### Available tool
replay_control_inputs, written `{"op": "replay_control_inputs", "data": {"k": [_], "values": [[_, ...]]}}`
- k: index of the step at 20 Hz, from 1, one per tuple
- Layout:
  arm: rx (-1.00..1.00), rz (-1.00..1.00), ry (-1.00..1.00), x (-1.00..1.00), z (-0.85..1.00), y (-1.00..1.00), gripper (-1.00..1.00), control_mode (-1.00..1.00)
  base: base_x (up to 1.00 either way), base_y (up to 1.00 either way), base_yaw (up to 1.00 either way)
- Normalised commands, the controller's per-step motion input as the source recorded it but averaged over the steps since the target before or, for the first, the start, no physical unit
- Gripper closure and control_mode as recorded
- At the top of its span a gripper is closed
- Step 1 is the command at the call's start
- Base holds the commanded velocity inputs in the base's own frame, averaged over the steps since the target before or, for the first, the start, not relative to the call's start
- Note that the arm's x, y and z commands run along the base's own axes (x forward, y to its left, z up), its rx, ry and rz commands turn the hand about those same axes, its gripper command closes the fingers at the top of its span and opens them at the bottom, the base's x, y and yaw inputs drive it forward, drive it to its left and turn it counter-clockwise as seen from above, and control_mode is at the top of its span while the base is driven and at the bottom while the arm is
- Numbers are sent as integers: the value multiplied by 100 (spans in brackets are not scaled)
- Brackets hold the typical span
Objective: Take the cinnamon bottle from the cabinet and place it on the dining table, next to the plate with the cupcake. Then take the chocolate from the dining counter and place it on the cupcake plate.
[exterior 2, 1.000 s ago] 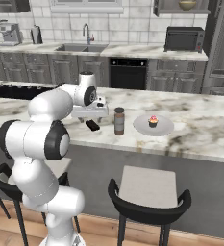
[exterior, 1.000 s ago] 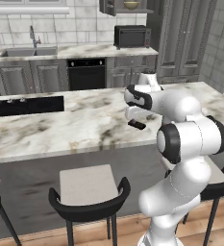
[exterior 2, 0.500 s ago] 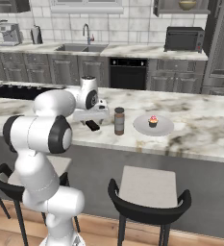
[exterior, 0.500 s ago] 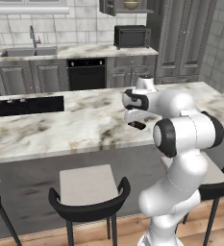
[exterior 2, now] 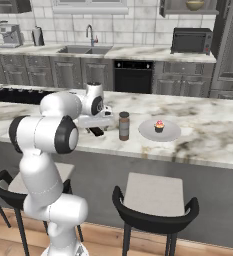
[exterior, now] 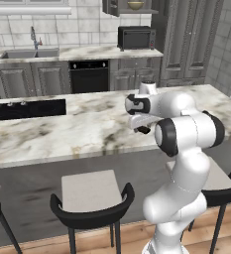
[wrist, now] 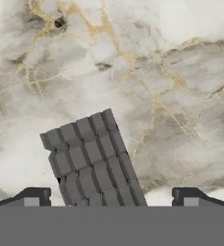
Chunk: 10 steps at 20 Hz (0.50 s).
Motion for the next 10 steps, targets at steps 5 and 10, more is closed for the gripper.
{"op": "replay_control_inputs", "data": {"k": [5,10], "values": [[0,4,2,1,-23,0,-100,-100,0,0,0],[0,4,6,1,-34,0,100,-100,0,0,0]]}}
